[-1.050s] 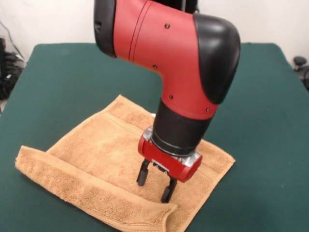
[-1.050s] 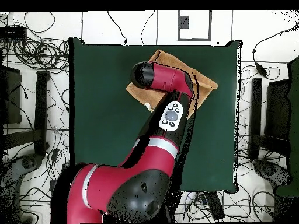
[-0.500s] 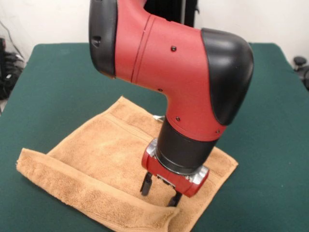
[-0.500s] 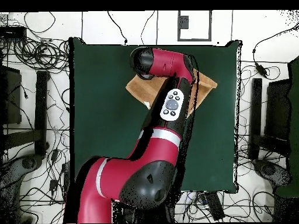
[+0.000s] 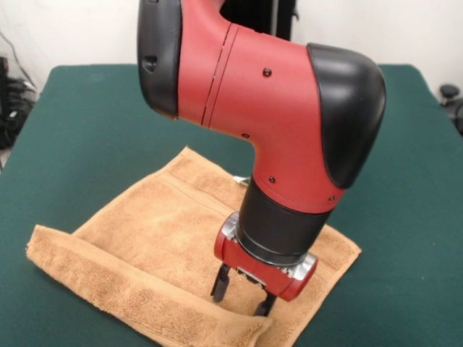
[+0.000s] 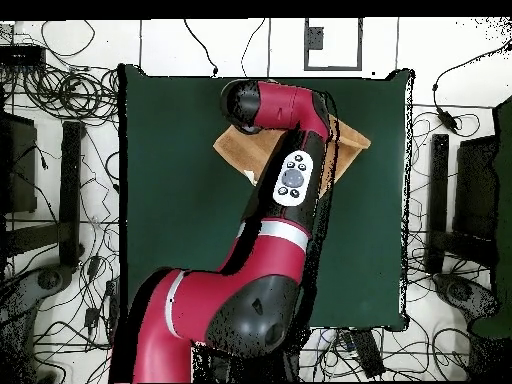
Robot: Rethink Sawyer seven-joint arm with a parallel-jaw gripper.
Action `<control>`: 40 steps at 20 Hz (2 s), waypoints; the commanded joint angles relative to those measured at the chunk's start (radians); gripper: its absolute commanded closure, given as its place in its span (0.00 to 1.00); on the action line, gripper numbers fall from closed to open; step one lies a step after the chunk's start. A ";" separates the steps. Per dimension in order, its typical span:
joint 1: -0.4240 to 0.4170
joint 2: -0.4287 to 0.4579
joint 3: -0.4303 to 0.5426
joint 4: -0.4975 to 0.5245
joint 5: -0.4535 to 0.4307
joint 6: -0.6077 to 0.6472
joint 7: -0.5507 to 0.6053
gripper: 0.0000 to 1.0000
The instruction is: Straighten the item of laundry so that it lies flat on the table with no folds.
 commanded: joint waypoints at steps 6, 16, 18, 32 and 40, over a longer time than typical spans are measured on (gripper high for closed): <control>0.017 -0.007 0.125 0.086 -0.028 -0.118 0.117 0.00; -0.068 0.192 -0.034 -0.239 -0.005 -0.040 0.143 0.00; -0.097 0.263 -0.078 -0.324 0.023 -0.037 0.143 0.00; -0.201 0.404 -0.242 -0.461 0.363 0.058 -0.063 1.00; -0.302 0.421 -0.416 -0.502 0.647 0.063 -0.300 1.00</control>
